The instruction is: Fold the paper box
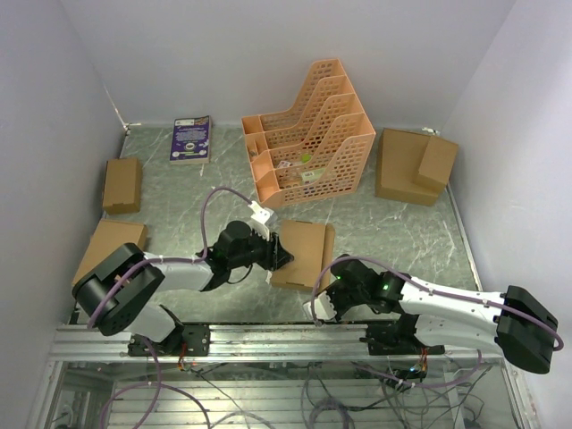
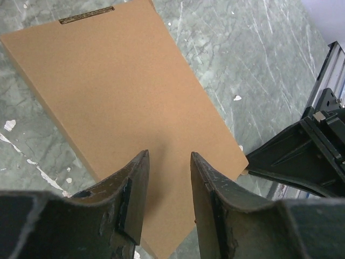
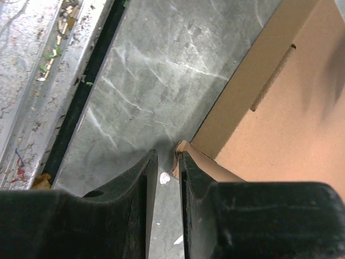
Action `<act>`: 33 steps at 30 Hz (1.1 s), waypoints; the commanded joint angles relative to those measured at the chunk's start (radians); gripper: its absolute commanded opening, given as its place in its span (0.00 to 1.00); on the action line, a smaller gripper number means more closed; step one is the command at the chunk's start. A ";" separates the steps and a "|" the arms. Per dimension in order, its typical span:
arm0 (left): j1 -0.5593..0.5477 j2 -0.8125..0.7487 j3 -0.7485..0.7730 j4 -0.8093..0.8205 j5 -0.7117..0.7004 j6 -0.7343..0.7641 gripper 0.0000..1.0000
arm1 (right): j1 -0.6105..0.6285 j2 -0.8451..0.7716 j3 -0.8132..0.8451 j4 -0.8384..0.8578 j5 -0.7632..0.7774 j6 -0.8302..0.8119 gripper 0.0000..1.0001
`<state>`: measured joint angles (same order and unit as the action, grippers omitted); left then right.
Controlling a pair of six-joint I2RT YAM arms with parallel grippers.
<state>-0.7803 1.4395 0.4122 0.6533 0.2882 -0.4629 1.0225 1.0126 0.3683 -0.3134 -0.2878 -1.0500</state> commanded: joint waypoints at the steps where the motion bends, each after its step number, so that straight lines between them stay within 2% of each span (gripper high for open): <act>1: -0.007 0.014 0.016 0.030 -0.029 0.030 0.47 | 0.009 -0.006 -0.018 0.064 0.052 0.044 0.22; 6: -0.008 0.031 0.016 0.026 -0.035 0.033 0.46 | 0.013 0.002 -0.031 0.098 0.067 0.048 0.18; 14: -0.007 0.060 0.012 0.027 -0.039 0.038 0.45 | 0.015 -0.003 -0.034 0.095 0.085 0.070 0.02; 25: -0.007 0.130 0.021 0.004 -0.048 0.063 0.44 | -0.010 0.001 -0.026 0.109 0.079 0.173 0.00; 33: -0.005 0.158 0.028 -0.038 -0.061 0.079 0.44 | -0.132 0.042 0.007 0.096 0.009 0.221 0.00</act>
<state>-0.7818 1.5562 0.4416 0.6937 0.2649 -0.4217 0.9493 1.0286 0.3481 -0.2211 -0.2562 -0.8581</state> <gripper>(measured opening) 0.440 0.007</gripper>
